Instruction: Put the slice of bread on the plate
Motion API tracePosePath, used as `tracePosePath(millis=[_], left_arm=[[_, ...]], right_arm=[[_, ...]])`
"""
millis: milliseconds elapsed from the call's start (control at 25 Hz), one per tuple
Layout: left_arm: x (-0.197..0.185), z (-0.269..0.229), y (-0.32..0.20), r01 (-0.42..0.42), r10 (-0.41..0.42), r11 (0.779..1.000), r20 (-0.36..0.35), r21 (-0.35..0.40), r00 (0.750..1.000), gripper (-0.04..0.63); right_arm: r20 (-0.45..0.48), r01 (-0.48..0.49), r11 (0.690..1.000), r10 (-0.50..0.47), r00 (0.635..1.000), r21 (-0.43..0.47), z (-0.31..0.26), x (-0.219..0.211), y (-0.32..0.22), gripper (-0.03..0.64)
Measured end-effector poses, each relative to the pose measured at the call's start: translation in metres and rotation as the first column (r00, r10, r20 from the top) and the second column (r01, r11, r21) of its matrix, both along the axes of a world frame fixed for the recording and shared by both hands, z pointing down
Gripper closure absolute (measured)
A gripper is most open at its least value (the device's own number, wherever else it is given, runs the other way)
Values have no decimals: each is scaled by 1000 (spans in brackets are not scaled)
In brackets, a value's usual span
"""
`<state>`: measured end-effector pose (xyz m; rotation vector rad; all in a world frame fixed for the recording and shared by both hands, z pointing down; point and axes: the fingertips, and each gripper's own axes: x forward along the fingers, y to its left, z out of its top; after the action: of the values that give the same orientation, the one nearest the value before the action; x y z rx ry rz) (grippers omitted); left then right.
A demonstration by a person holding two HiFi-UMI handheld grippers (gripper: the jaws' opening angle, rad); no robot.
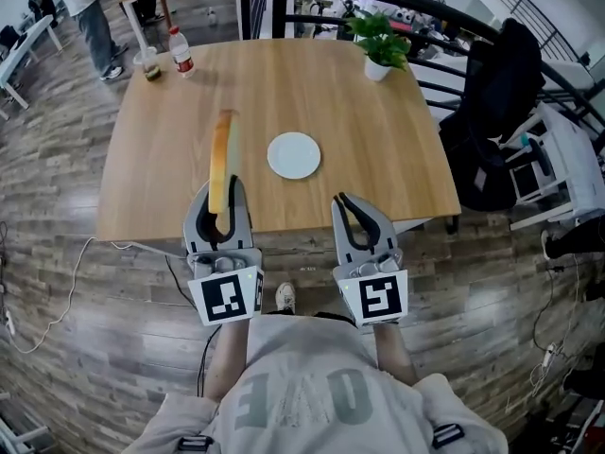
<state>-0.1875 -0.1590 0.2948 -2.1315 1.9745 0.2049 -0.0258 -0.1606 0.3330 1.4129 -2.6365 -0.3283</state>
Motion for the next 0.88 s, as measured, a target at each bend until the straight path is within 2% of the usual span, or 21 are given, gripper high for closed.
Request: tracePosePath(millis=[360,640,880], left_arm=[[23,2,-47,-15,17,999,41,-43,999,499],[30,-20,-81,9,-8,1000,42,-17,999,499],[40,-16,-97,42,-41,998,31,-45,999,500]], right_arm=[[-16,-15,999,14,1000,-41,7,17,-50,585],[72,27,999,-24,997,-38,-9,22,-90,585],[74,71,997,-67,995,-44,-8,32,-112,584]])
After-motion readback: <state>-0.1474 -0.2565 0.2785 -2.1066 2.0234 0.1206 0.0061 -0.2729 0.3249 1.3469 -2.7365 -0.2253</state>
